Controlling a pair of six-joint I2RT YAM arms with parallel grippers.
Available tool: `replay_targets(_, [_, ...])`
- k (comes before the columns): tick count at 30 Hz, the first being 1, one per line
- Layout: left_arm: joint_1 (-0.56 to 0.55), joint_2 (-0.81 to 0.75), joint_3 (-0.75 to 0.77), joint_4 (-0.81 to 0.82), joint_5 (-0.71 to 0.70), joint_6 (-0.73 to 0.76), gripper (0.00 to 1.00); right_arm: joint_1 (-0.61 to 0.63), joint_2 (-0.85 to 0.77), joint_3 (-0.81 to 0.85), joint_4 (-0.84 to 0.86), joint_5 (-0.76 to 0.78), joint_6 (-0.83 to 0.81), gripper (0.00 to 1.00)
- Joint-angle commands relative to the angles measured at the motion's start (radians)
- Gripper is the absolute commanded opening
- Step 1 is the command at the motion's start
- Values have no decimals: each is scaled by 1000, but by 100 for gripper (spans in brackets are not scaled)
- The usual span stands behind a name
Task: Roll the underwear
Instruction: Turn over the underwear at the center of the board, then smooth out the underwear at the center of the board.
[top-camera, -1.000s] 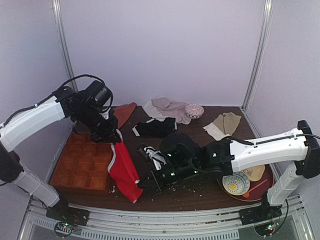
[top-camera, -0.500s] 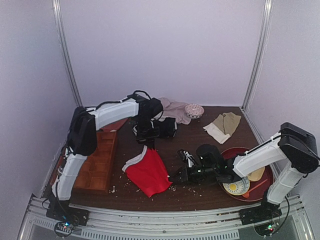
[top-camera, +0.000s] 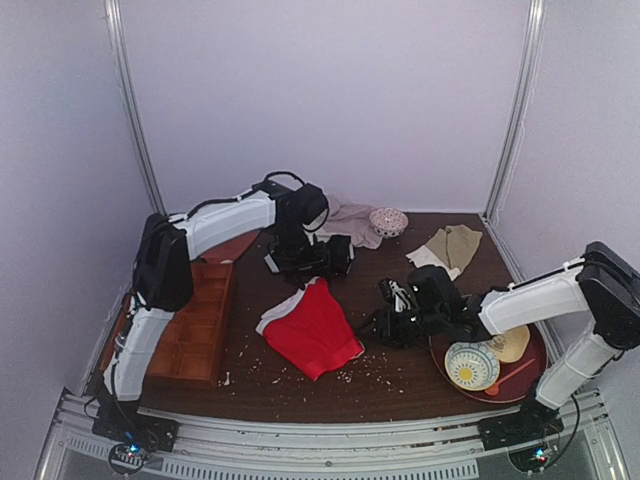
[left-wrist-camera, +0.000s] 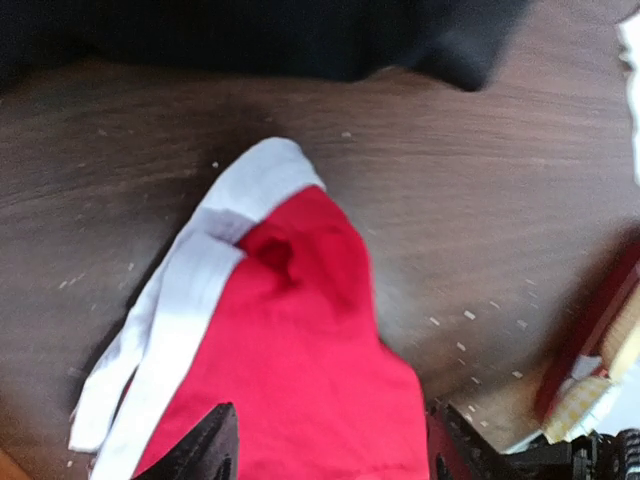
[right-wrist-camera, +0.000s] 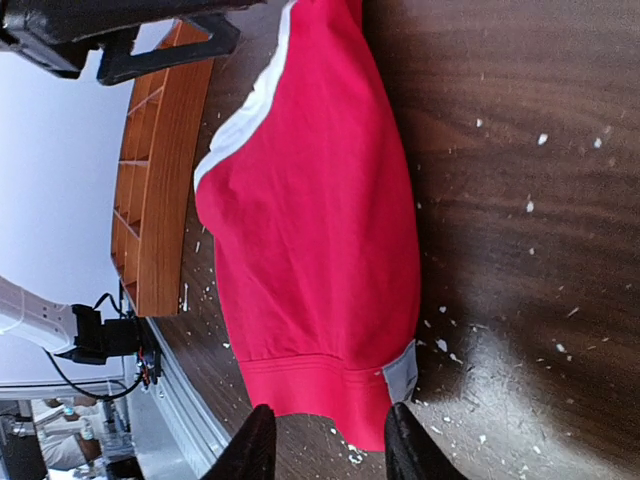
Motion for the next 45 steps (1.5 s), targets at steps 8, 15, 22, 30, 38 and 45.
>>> replay_targets(8, [18,-454,-433,277,-51,49,65,41,-52,384,-718,264,-275,26])
replay_targets(15, [48,-590,-753,383,0,-19,65,102,117,535,-808,237,-319,18])
replay_targets(22, [50,-640,-923,459,41,-84,64,103,220,552,-809,217,-363,16])
replay_targets(30, [51,-671,-999,432,27,-122,64,103,246,560,-812,237,-382,17])
replay_targets(38, [52,-625,-1032,449,27,-134,66,102,336,578,-865,295,-418,15])
replay_targets(45, [72,-579,-1078,526,46,-141,66,100,332,555,-854,317,-411,16])
